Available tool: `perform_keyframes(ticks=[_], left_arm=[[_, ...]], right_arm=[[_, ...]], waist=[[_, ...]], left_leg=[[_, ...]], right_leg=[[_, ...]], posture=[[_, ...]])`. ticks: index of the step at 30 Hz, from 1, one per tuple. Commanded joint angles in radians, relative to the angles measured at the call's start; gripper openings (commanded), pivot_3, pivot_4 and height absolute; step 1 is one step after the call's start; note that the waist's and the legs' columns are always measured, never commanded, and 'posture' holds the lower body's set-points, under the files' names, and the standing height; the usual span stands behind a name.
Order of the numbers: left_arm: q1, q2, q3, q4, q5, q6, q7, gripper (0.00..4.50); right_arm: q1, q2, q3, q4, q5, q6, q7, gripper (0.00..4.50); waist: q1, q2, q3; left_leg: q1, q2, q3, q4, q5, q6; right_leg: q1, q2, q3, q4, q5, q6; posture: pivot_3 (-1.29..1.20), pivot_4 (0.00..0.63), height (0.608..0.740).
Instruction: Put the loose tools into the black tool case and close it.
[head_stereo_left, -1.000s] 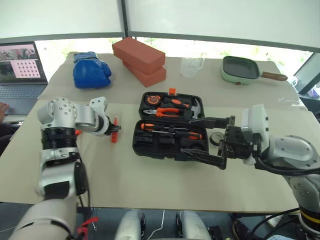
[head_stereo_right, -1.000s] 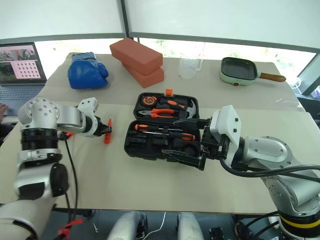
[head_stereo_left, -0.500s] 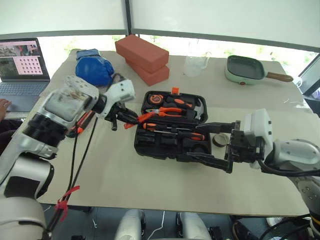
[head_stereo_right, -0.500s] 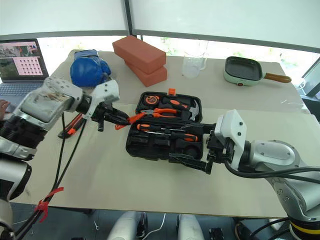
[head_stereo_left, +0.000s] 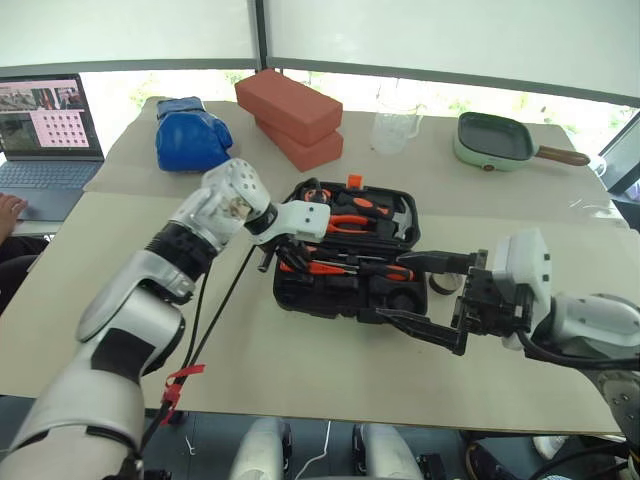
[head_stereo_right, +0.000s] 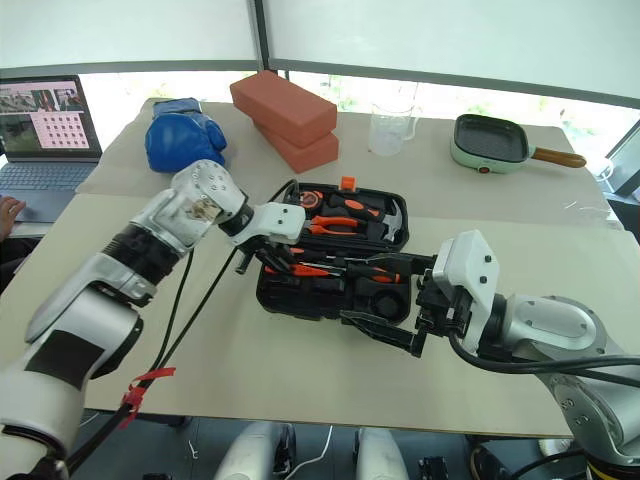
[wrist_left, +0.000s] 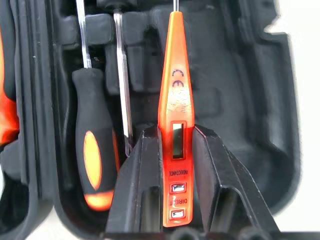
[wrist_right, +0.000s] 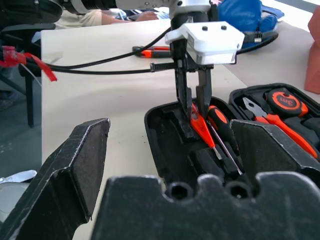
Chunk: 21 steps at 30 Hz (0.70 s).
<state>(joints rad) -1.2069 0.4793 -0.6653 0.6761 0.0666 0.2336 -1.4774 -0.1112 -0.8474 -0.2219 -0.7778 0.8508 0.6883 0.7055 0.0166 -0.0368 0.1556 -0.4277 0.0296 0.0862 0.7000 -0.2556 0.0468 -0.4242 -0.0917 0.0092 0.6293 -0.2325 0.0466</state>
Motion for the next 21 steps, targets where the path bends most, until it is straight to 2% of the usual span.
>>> perform_keyframes(ticks=[1, 20, 21], left_arm=[[-0.033, -0.019, 0.041, 0.017, 0.019, 0.058, -0.024, 0.41], [0.008, -0.040, 0.040, 0.064, 0.145, 0.002, -0.051, 0.41], [0.007, -0.040, 0.046, 0.065, 0.143, 0.005, -0.052, 0.91]], right_arm=[[0.001, 0.000, -0.029, -0.039, 0.031, 0.001, -0.025, 4.50], [-0.018, 0.016, -0.001, -0.011, 0.007, -0.021, -0.057, 4.50], [-0.019, 0.018, -0.001, -0.009, 0.007, -0.022, -0.057, 4.50]], waist=[[-0.003, 0.000, 0.000], [-0.005, 0.000, 0.000], [-0.006, 0.000, 0.000]], left_leg=[[0.000, 0.000, 0.000, 0.000, 0.000, 0.000], [0.001, 0.001, -0.001, 0.000, 0.000, 0.000], [0.001, 0.001, -0.001, 0.000, 0.000, 0.000]], right_leg=[[0.000, 0.000, 0.000, 0.000, 0.000, 0.000], [0.001, 0.001, 0.001, 0.001, 0.000, 0.000], [0.001, 0.001, 0.001, 0.001, 0.000, 0.000]], posture=[[0.00, 0.150, 0.738], [0.00, 0.150, 0.738], [0.00, 0.150, 0.738]])
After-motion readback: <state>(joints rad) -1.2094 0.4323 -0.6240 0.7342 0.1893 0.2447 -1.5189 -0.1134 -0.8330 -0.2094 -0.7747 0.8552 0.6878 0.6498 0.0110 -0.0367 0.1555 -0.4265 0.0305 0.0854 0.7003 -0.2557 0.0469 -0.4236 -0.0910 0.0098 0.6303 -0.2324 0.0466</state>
